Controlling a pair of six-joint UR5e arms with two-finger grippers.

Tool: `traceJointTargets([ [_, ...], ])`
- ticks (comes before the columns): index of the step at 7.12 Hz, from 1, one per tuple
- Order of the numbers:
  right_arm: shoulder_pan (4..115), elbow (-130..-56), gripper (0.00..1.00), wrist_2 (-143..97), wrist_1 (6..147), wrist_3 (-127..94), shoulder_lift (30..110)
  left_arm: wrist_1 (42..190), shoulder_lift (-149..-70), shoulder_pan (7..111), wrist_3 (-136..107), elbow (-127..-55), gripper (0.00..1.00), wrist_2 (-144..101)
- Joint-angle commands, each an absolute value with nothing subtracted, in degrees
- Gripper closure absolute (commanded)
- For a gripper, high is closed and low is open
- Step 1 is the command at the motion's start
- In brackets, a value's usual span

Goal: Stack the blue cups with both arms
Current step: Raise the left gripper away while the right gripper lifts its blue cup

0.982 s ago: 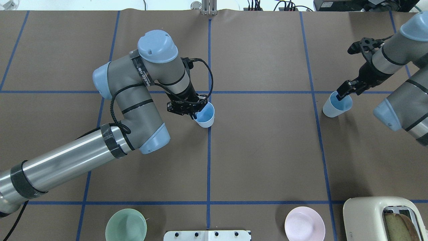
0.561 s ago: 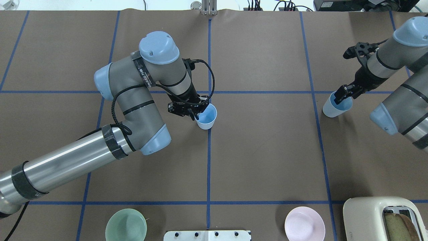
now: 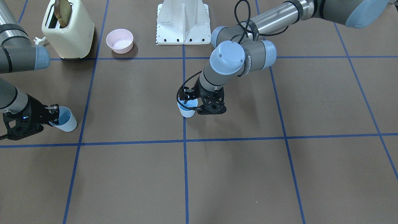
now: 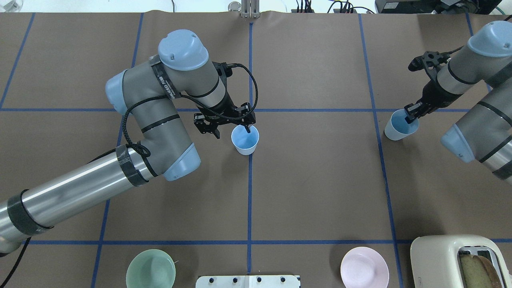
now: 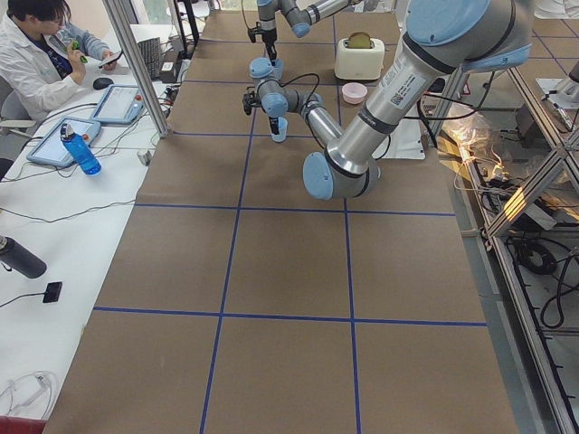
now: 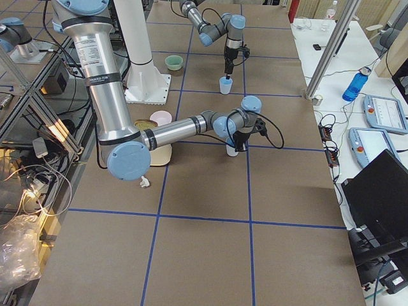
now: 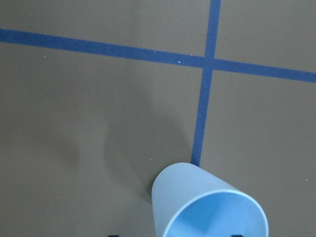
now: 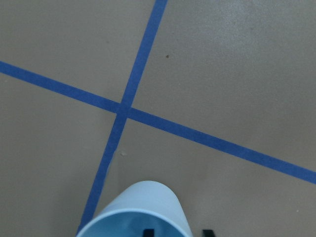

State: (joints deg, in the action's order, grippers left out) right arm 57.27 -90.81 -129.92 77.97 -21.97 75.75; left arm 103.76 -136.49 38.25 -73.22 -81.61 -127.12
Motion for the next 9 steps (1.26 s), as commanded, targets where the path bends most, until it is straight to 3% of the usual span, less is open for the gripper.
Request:
traceJointTargets([
  [1,57.3,-91.8,1.0,-130.0,78.3,-22.0,75.5,103.4,-134.3,42.3,-73.2,-84.5,0.07,-131.4],
  [5,57.5,-96.7,1.0,-130.4,86.6,-24.2,70.0,87.3,-126.3,51.5,-53.5,-96.1,0.06,-134.3],
  [9,51.3,-99.8,1.0,-130.0,89.9,-44.0,60.1,84.2,-118.1,56.3,-33.0,-98.4,0.05,-133.8],
])
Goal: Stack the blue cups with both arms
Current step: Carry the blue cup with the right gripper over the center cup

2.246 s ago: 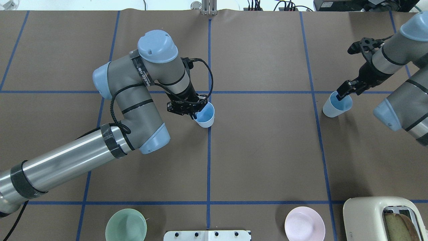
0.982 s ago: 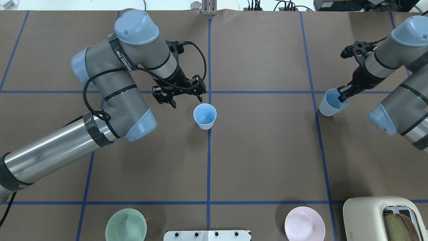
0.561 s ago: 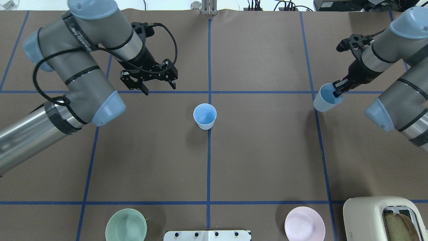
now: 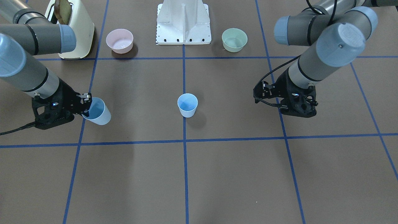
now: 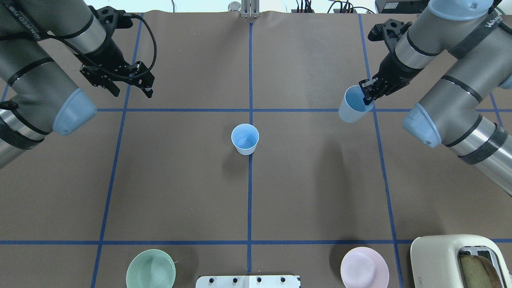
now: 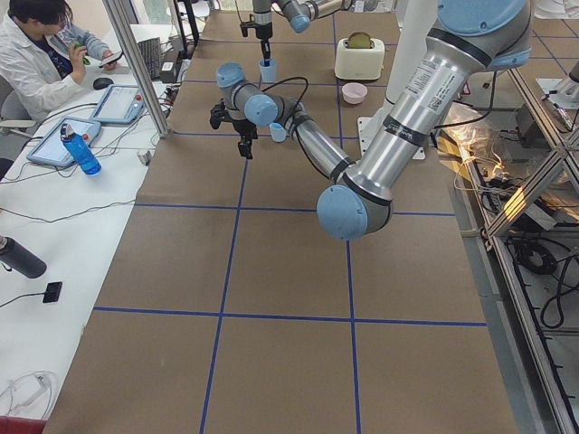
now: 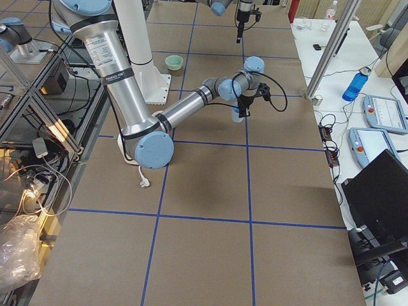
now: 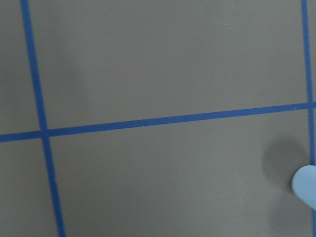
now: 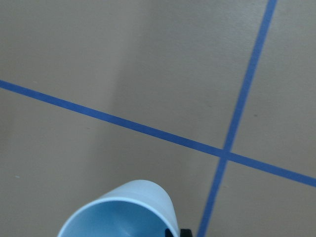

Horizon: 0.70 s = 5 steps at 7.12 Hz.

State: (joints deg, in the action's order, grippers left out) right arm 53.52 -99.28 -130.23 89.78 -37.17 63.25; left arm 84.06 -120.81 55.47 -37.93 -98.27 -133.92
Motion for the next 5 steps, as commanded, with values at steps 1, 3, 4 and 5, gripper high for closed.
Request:
traceJointTargets([
  [1,49.8,-100.1,1.0,-129.9,90.0,-48.2,58.0,84.3,-117.1,57.0,-30.3,-98.3,0.05,-133.9],
  [3,45.8,-99.9,1.0,-126.8,90.1,-55.9,53.9,88.3,-113.6,57.2,-27.7,-97.3,0.05,-133.8],
  [4,43.6,-99.7,1.0,-124.2,90.1,-58.6,52.6,92.3,-112.2,57.3,-27.6,-95.4,0.05,-133.9],
  [5,41.5,-99.7,1.0,-121.8,91.0,-61.4,51.3,96.3,-111.4,57.3,-27.6,-93.1,0.05,-133.9],
])
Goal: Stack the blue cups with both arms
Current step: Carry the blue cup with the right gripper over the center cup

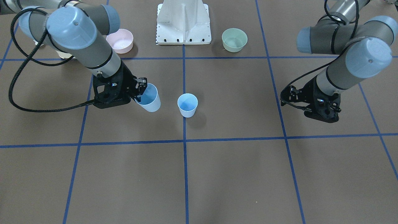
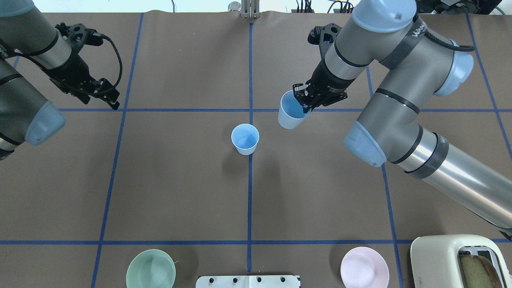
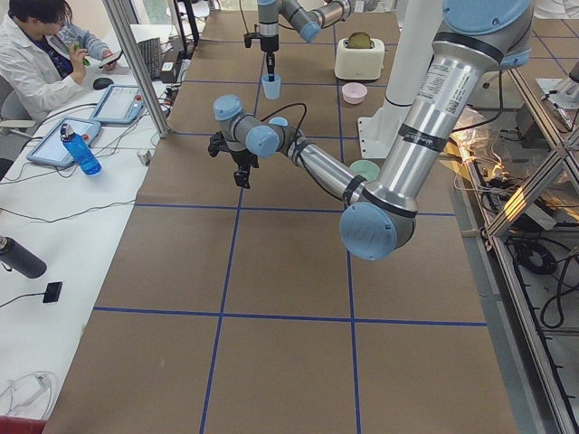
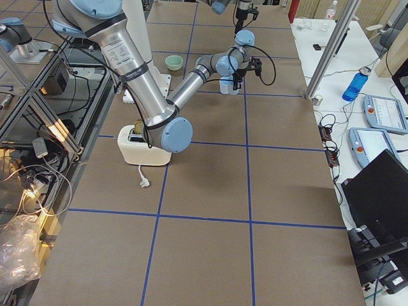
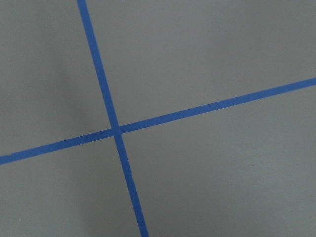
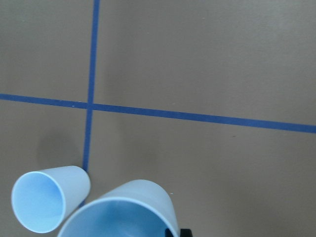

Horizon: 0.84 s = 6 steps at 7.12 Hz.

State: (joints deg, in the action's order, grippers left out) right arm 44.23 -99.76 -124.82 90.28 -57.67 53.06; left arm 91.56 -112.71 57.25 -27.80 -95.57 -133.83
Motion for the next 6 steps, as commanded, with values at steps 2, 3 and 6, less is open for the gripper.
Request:
traceJointTargets([
  [2,38.9,-99.5,1.0,-119.4,93.6,-64.2,48.0,100.6,-109.7,57.3,-27.6,-91.2,0.05,-133.9],
  [3,37.8,-99.4,1.0,-118.5,93.6,-65.3,47.4,100.8,-109.7,57.3,-27.6,-90.8,0.05,-133.9],
  [6,34.5,-98.4,1.0,-115.6,93.4,-65.9,46.2,100.8,-109.6,57.4,-27.6,-90.8,0.05,-133.9],
])
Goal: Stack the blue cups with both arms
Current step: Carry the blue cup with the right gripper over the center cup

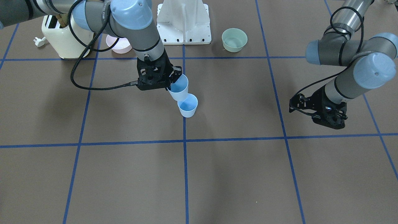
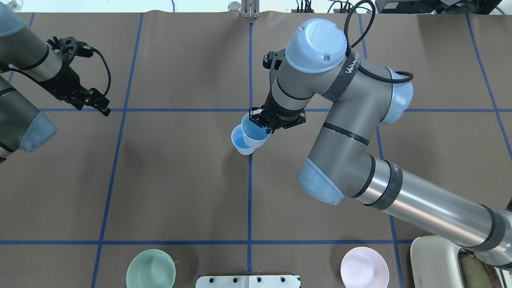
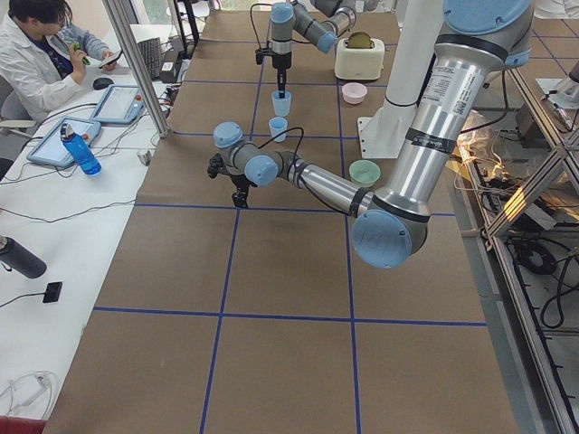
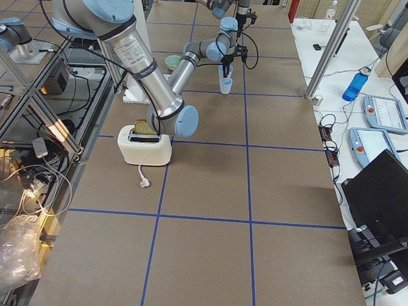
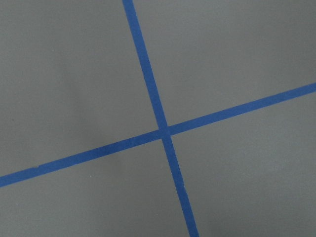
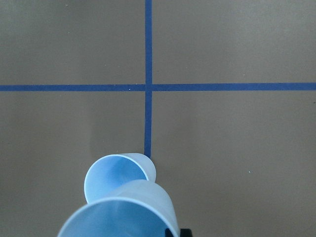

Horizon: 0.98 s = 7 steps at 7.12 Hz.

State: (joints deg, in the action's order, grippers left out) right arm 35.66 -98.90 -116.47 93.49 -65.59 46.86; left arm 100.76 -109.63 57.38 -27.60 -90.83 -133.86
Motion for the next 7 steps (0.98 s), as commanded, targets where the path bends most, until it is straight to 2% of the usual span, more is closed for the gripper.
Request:
traceJointTargets([
  [1,34.2,-97.5,1.0,-115.3,93.3,-65.9,45.8,100.8,-109.3,57.8,-27.6,-90.8,0.05,-133.9],
  [7,33.8,-94.3,1.0,-113.0,92.9,-65.3,43.4,100.9,-109.0,57.9,-27.6,-90.9,0.05,-133.9],
])
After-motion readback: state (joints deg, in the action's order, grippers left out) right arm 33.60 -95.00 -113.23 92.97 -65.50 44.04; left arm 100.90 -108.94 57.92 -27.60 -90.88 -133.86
